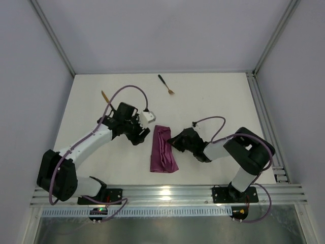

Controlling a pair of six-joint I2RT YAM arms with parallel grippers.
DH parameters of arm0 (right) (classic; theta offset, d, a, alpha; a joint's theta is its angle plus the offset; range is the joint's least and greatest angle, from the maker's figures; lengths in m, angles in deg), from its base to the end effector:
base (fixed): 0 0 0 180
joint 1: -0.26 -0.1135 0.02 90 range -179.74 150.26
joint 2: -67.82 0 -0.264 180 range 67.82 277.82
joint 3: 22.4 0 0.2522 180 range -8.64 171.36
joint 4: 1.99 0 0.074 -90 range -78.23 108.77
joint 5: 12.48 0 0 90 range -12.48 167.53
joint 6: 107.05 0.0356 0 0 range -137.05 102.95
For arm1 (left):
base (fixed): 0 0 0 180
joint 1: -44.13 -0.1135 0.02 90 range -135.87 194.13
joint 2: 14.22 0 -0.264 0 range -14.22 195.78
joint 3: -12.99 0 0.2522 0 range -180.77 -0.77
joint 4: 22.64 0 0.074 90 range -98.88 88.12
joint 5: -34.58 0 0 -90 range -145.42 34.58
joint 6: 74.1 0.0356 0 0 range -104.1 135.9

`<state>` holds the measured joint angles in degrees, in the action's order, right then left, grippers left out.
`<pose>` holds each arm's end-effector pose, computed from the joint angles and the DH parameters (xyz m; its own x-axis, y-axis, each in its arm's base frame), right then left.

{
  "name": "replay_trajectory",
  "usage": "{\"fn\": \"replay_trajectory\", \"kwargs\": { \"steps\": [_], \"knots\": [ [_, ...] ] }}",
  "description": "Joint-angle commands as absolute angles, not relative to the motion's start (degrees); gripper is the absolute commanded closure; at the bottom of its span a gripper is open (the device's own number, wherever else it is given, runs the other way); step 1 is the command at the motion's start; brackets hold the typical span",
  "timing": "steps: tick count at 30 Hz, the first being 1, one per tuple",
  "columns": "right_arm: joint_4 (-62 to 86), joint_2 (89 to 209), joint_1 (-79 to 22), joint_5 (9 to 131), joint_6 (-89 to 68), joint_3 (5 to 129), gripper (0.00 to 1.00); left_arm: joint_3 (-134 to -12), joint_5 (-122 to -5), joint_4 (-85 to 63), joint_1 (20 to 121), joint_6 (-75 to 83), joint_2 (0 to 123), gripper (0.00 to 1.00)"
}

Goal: Fold the napkin into a case and place the utensils inside
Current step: Move the right arm to the center of the board with the 2/3-rectangle-folded napkin.

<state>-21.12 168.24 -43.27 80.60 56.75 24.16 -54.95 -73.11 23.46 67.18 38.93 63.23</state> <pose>0.2235 0.2097 0.1071 -0.7449 0.6150 -0.2587 0.2137 0.5873 0.7807 0.2463 -0.1166 0.2405 -0.4911 0.6140 -0.6179 0.7857 0.6185 -0.0098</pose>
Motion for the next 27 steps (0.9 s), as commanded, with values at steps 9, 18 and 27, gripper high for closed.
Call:
{"fn": "replay_trajectory", "kwargs": {
  "steps": [9, 18, 27],
  "knots": [
    [-2.68, 154.30, -43.25, 99.76, 75.50, 11.65, 0.96, -55.27, -75.96, 26.72, 92.72, 40.42, 65.77, 0.11],
    [4.82, 157.55, -43.95, 98.27, 81.91, 17.29, 0.96, -62.99, -75.55, 19.08, 99.32, 29.81, 70.41, 0.01],
    [14.31, 159.13, -44.04, 94.66, 88.95, 22.03, 0.96, -59.75, -77.64, 14.92, 102.49, 29.69, 69.45, 0.31]
  ]
}}
